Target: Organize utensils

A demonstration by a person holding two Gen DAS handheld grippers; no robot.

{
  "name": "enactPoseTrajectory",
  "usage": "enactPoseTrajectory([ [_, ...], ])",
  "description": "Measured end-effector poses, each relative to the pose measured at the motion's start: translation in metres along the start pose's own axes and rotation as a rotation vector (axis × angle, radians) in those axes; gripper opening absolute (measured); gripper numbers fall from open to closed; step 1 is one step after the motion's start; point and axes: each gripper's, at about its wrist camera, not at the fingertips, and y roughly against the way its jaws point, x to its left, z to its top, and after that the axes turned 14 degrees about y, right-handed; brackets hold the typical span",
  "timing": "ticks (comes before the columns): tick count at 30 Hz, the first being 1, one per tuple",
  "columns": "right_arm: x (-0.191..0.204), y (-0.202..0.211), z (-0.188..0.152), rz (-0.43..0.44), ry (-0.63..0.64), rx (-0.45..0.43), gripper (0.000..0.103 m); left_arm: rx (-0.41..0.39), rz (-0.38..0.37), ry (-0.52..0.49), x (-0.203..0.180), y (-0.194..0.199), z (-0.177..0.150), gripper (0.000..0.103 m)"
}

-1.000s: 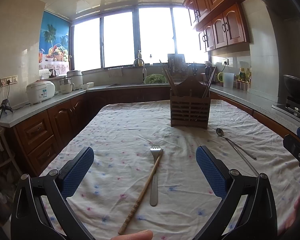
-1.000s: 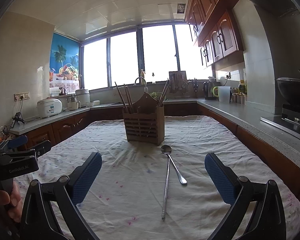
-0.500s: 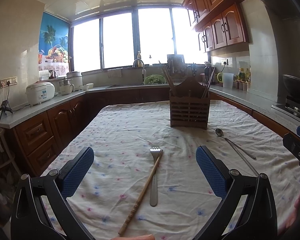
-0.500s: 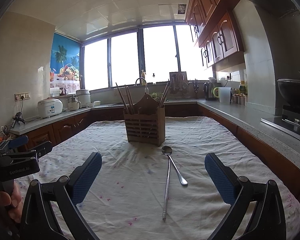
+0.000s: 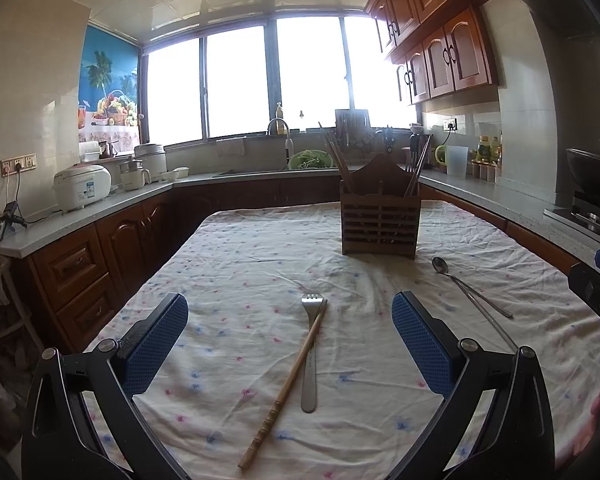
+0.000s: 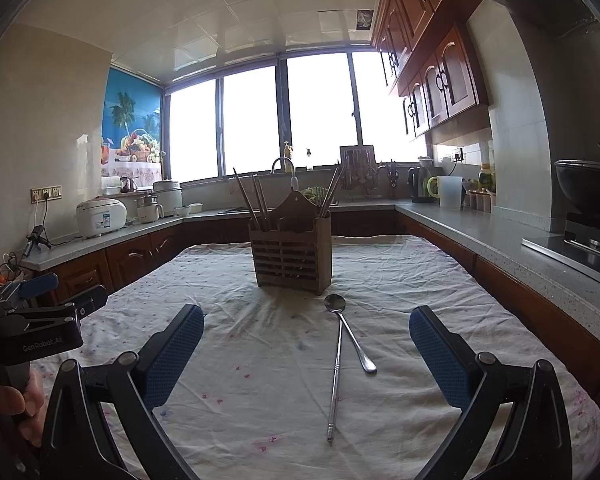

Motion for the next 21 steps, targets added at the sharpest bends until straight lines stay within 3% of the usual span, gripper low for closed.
enactPoseTrajectory([
  [21, -0.0005, 0.0008, 0.0007, 0.000, -0.001, -0.004, 0.103, 0.000, -0.004, -0.013, -0.0050, 0.0015, 0.0007, 0.103],
])
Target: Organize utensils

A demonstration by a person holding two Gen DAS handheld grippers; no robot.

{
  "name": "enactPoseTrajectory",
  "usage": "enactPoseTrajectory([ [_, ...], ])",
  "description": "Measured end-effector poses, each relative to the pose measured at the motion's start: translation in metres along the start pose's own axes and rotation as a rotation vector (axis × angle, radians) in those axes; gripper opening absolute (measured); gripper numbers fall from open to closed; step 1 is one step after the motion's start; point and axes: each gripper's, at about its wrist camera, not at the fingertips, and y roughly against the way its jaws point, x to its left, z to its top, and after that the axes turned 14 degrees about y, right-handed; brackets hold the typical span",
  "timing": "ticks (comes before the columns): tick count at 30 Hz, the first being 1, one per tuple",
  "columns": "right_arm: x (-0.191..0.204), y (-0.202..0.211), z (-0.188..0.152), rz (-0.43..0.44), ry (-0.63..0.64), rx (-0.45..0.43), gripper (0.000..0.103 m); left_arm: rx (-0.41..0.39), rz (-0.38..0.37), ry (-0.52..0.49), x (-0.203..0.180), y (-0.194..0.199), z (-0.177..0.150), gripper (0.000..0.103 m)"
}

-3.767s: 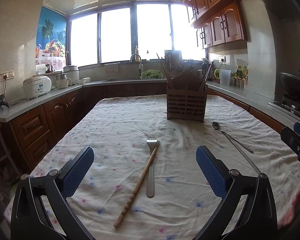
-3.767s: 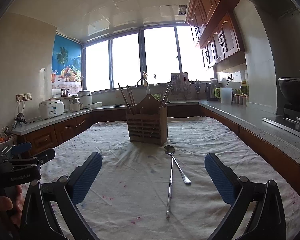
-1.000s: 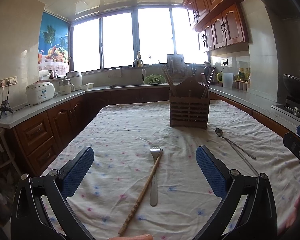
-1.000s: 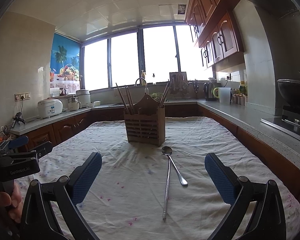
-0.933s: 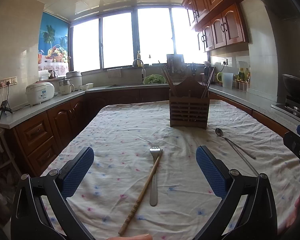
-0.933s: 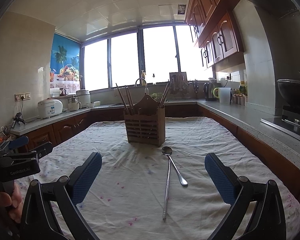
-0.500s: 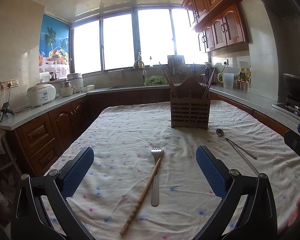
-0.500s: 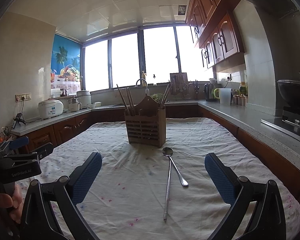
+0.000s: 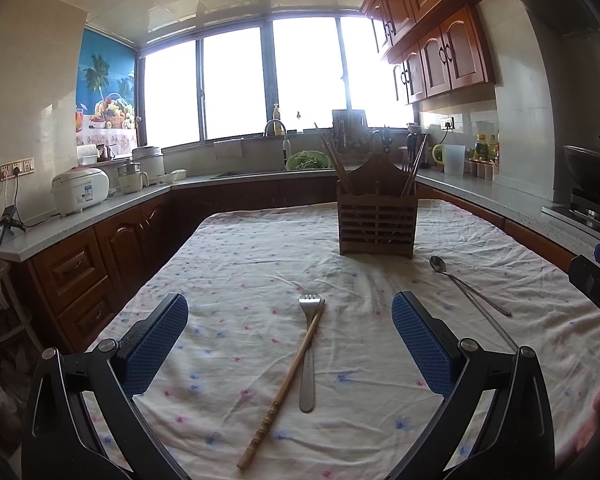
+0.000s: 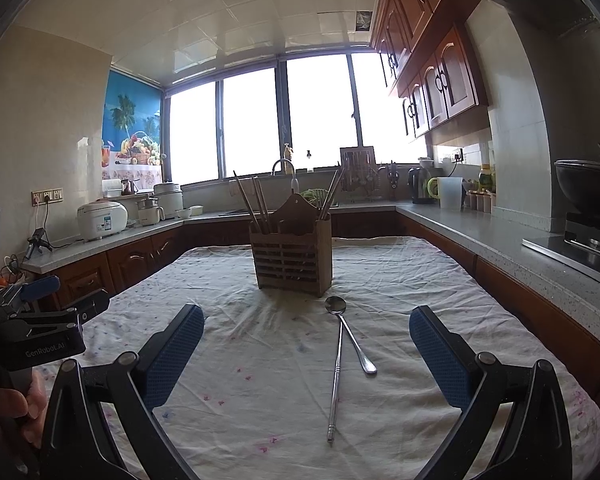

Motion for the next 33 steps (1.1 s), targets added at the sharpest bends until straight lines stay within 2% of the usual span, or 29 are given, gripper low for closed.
enactPoseTrajectory([
  [33, -0.0048, -0.0069, 0.0057, 0.001, -0.003, 0.020, 0.103, 0.025, -0.036, 0.003, -0.0038, -0.0093, 0.0053, 0.103],
])
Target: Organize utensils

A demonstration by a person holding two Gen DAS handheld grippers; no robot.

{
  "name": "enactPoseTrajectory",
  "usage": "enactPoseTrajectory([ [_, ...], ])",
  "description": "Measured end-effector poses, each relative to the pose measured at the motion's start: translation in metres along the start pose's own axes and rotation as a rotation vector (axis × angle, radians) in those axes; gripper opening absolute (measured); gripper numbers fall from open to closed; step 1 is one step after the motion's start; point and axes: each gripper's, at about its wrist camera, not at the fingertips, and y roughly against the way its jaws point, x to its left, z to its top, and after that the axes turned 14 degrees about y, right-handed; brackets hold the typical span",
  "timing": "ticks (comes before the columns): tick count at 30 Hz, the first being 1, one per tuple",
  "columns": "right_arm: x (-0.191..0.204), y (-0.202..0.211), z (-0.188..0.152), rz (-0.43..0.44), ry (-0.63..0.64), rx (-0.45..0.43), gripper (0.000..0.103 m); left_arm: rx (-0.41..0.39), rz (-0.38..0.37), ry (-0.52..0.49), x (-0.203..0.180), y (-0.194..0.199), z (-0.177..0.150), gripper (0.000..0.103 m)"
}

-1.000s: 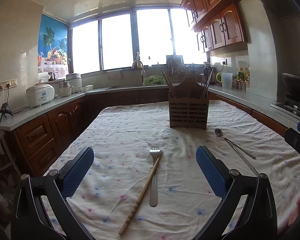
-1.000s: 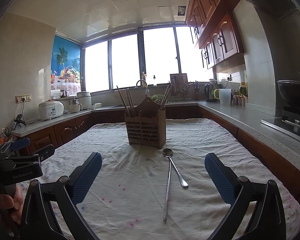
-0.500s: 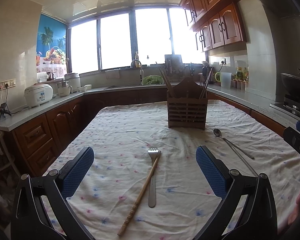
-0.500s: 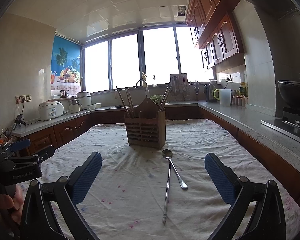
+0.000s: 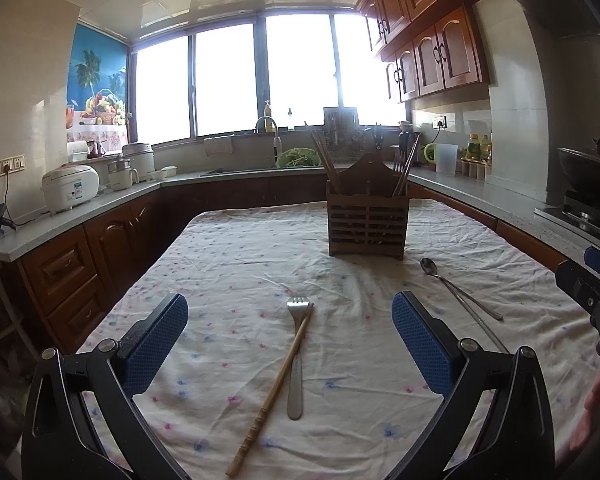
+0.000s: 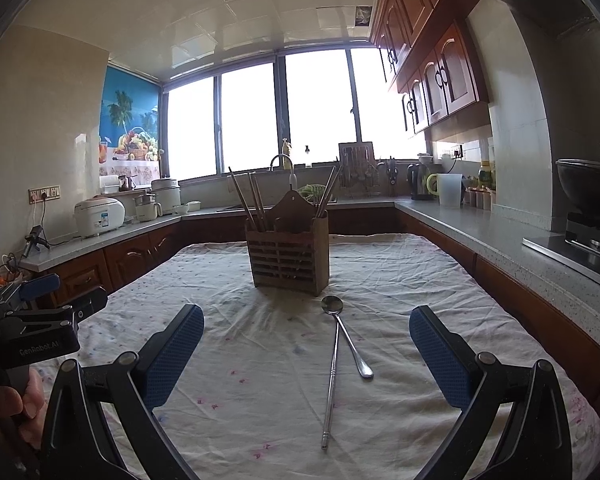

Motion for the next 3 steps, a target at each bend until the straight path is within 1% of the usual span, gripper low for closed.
enactPoseTrajectory([
  [3, -0.0016, -0.0038, 0.0004, 0.005, -0.002, 0.006, 0.103, 0.007, -0.006, 0.001, -0.0009, -0.0012, 0.0005, 0.103],
])
